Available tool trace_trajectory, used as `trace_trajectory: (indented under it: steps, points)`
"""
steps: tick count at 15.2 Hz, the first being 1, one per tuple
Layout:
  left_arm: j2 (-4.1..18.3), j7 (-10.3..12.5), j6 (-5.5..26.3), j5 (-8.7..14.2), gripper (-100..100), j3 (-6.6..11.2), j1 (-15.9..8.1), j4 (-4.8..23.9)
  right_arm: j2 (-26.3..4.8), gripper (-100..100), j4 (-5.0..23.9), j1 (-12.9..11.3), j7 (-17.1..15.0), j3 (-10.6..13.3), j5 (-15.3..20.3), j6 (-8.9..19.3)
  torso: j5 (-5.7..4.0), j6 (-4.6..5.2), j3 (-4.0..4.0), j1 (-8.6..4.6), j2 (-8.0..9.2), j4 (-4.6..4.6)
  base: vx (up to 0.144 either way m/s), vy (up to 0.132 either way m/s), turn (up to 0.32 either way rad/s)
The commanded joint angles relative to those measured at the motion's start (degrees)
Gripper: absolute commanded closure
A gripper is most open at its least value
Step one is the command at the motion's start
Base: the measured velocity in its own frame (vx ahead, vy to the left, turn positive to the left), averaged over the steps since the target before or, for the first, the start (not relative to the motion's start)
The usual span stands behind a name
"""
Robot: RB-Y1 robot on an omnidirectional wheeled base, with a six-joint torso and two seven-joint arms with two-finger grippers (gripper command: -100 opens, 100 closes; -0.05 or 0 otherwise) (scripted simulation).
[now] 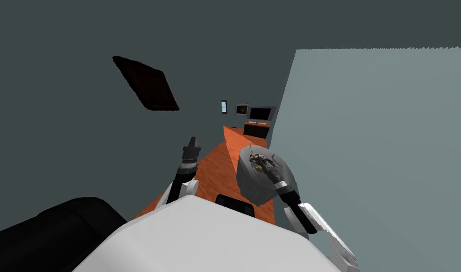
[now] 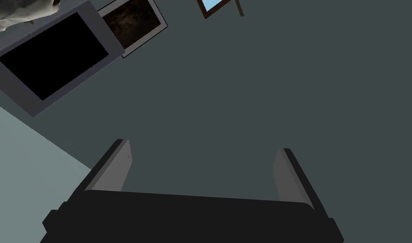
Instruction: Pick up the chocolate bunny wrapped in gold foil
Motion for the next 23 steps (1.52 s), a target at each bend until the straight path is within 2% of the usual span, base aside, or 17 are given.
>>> trace_trajectory:
  steps: [1,2,3,4,5,6,8,9,10,11,12,14,17,18,19,22,23]
  points:
    - [0.0,0.0,0.0,0.0,0,0.0,0.0,0.0,-2.6,-100,2.9,-1.5,2.6,1.6,2.7,0.2,0.0,0.0,0.0,0.0,0.0,0.0,-0.002,0.007,0.223]
    - [0.0,0.0,0.0,0.0,0,0.0,0.0,0.0,-2.6,-100,3.7,-1.5,2.6,1.6,2.7,0.2,0.0,-0.02,0.0,0.01,-0.01,0.0,-0.001,0.003,0.154]
    - [0.0,0.0,0.0,0.0,0,0.0,0.0,0.0,-4.1,-100,5.6,-2.3,4.0,2.4,4.2,0.2,0.0,0.01,0.0,0.0,-0.01,0.0,-0.001,0.004,0.134]
    - [0.0,0.0,0.0,0.0,0,0.0,0.0,0.0,-4.1,-100,6.0,-2.3,4.0,2.4,4.2,0.2,0.0,0.0,0.0,-0.01,-0.01,0.0,-0.001,0.002,0.101]
    - [0.0,0.0,0.0,0.0,0,0.0,0.0,0.0,-5.6,-100,7.8,-3.2,5.4,3.2,5.7,0.2,0.0,0.02,0.0,-0.01,0.0,0.0,-0.001,0.004,0.141]
    - [0.0,0.0,0.0,0.0,0,0.0,0.0,0.0,-5.6,-100,8.3,-3.2,5.4,3.2,5.7,0.2,0.0,0.01,0.0,0.0,0.0,0.0,-0.001,0.003,0.122]
    - [0.0,0.0,0.0,0.0,0,0.0,0.0,0.0,-8.4,-100,12.2,-4.9,8.1,4.8,8.5,0.1,0.0,0.0,0.0,0.0,-0.01,0.0,-0.002,0.005,0.161]
    - [0.0,0.0,0.0,0.0,0,0.0,0.0,0.0,-8.5,-100,12.9,-4.9,8.1,4.8,8.5,0.1,0.01,-0.01,-0.01,0.0,-0.01,0.0,-0.001,0.004,0.16]
    - [0.0,0.0,0.0,0.0,0,0.0,0.0,0.0,-10.1,-100,15.2,-5.7,9.4,5.6,10.0,0.1,0.01,0.01,0.0,0.0,-0.01,0.0,-0.001,0.003,0.144]
    - [0.0,0.0,0.0,0.0,0,0.0,0.0,0.0,-10.1,-100,15.2,-5.7,9.4,5.6,10.0,0.1,0.01,0.01,0.0,-0.01,-0.01,0.0,0.0,0.002,0.098]
    - [0.0,0.0,0.0,0.0,0,0.0,0.0,0.0,-11.6,-100,17.2,-6.6,10.7,6.4,11.4,0.1,0.01,0.02,0.0,-0.01,0.0,0.0,0.0,0.004,0.135]
    - [0.0,0.0,0.0,0.0,0,0.0,0.0,0.0,-13.2,-100,19.5,-7.4,12.0,7.1,12.7,0.1,0.01,0.02,0.0,-0.01,0.0,0.01,-0.001,0.004,0.123]
    - [0.0,0.0,0.0,0.0,0,0.0,0.0,0.0,-14.9,-100,21.9,-8.2,13.3,7.9,14.0,0.0,0.0,0.0,0.0,0.0,-0.01,0.0,-0.001,0.003,0.119]
    - [0.0,0.0,0.0,0.0,0,0.0,0.0,0.0,-16.6,-100,24.1,-9.0,14.5,8.6,15.3,0.0,0.01,0.02,0.0,0.0,-0.01,0.0,0.0,0.005,0.1]
    - [0.0,0.0,0.0,0.0,0,0.0,0.0,0.0,-16.6,-100,24.1,-9.0,14.5,8.6,15.3,0.0,0.02,0.03,0.0,-0.01,0.0,0.01,0.0,0.002,0.091]
    - [0.0,0.0,0.0,0.0,0,0.0,0.0,0.0,-20.0,-100,28.0,-10.5,16.9,10.0,17.8,0.0,0.01,0.02,0.0,-0.01,0.0,0.01,-0.001,0.003,0.125]
    - [0.0,0.0,0.0,0.0,0,0.0,0.0,0.0,-20.0,-100,28.1,-10.5,16.9,10.0,17.8,0.0,0.01,0.01,0.0,0.0,0.0,0.0,0.0,0.002,0.1]
